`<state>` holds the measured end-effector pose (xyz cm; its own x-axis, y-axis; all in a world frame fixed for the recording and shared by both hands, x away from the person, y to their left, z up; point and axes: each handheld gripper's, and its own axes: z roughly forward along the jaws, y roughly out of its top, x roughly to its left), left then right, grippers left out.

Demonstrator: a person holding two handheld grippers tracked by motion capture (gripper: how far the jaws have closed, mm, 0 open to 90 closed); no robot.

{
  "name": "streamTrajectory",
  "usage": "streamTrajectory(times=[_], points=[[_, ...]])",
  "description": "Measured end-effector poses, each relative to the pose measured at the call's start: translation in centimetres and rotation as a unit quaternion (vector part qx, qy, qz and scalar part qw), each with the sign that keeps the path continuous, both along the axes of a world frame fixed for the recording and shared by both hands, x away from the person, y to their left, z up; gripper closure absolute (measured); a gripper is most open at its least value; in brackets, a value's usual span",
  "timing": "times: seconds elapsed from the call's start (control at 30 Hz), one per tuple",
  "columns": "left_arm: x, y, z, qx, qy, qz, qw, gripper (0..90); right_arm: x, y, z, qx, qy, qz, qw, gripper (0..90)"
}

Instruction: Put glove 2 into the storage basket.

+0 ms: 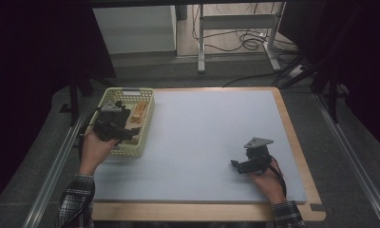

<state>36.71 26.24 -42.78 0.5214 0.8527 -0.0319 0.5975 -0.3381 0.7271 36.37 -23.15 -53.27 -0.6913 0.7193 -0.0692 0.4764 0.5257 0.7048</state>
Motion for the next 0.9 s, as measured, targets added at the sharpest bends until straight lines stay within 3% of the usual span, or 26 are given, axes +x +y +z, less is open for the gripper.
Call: streamTrajectory(times=[0.9], points=[[-0.9, -4.4, -1.5, -0.017, -0.010, -0.054, 0.9983, 1.7, -0.1, 0.0, 0.0, -0.002, -0.002, 0.000, 1.0000, 5.8]])
